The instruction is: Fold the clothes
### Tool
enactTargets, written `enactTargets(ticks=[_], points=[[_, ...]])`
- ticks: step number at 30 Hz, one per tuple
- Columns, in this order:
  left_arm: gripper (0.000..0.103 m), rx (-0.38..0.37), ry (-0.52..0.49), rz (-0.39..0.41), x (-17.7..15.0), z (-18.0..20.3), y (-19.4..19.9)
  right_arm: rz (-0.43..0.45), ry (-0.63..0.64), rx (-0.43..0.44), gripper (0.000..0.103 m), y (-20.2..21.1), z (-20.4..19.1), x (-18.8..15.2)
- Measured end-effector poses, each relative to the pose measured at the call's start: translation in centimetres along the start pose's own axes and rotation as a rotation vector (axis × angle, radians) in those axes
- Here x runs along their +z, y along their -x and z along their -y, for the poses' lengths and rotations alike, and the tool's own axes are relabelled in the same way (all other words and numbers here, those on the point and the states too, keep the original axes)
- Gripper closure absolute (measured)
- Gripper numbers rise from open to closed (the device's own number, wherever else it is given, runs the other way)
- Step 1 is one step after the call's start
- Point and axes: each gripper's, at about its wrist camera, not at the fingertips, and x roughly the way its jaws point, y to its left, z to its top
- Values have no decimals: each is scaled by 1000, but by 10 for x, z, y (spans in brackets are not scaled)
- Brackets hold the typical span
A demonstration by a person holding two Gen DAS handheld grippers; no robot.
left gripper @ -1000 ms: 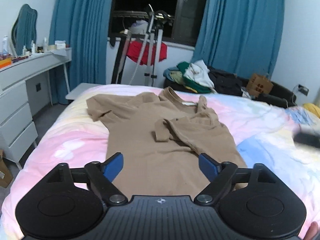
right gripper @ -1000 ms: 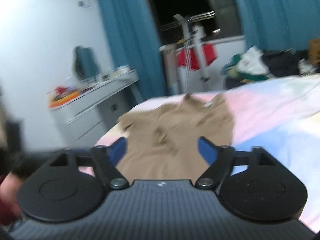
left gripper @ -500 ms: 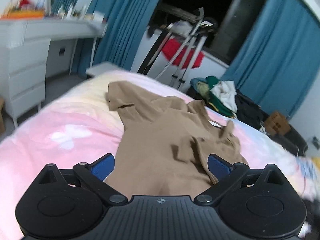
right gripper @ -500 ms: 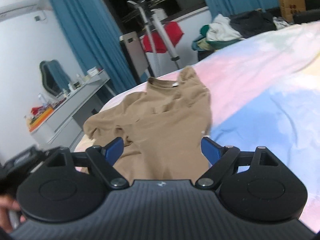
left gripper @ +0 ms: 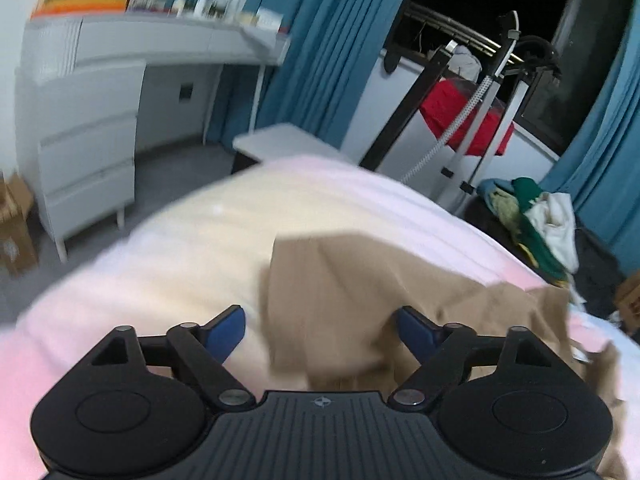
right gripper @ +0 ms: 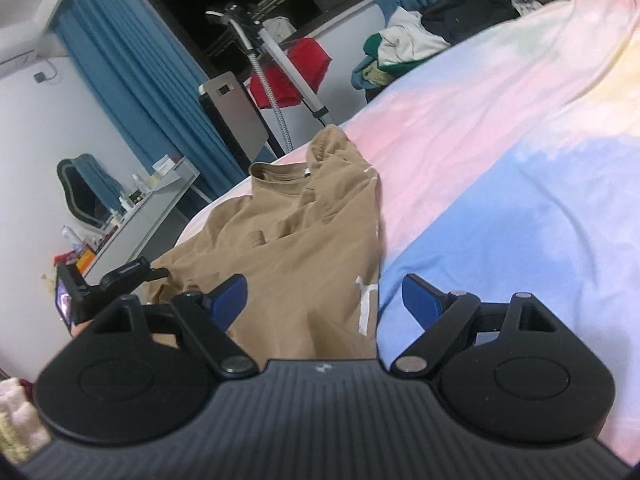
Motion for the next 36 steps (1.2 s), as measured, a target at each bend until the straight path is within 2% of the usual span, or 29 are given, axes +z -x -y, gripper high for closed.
enactTargets(ticks=[1,2,3,5,7,9,11,15,19,21,23,24,25,26,29,34,36], points=[[55,-2,-51,-4,2,9,-4,-2,-3,-2,17,-3,1,1],[73,-5,-106,-9,4,18,-7,-4,-7,-4,17,-6,2,1],[76,24,-180,-7,4,30,-9,-6,-11,-4,17,-8,3,2],[90,69,-312,5,4,55,-6,-5,-22,0,17,-9,5,3],[91,79,-388,26,7,80,5,-2,-37,-2,17,-7,6,3],[92,64,-410,44,14,105,20,12,-49,-3,17,-2,7,4],[93,45,-481,70,18,139,38,22,-56,-11,17,2,9,5],[93,-36,-609,89,4,214,73,32,-56,-56,17,9,13,7],[92,-106,-740,45,-40,279,80,50,-93,-71,17,14,26,11],[89,-135,-793,11,-70,299,77,51,-122,-78,17,14,34,11],[73,-173,-834,-26,-96,306,75,47,-142,-80,17,14,41,10],[69,-193,-858,-41,-106,308,74,42,-150,-79,17,14,43,10],[58,-212,-883,-56,-117,310,74,37,-158,-79,17,14,45,9],[51,-219,-908,-52,-124,306,76,34,-168,-77,17,13,47,9],[44,-219,-949,-35,-137,286,84,37,-188,-64,17,12,49,9],[45,-202,-1005,-38,-148,239,98,23,-183,-55,17,4,48,8],[55,-202,-1015,-46,-152,223,100,14,-176,-53,17,1,46,7]])
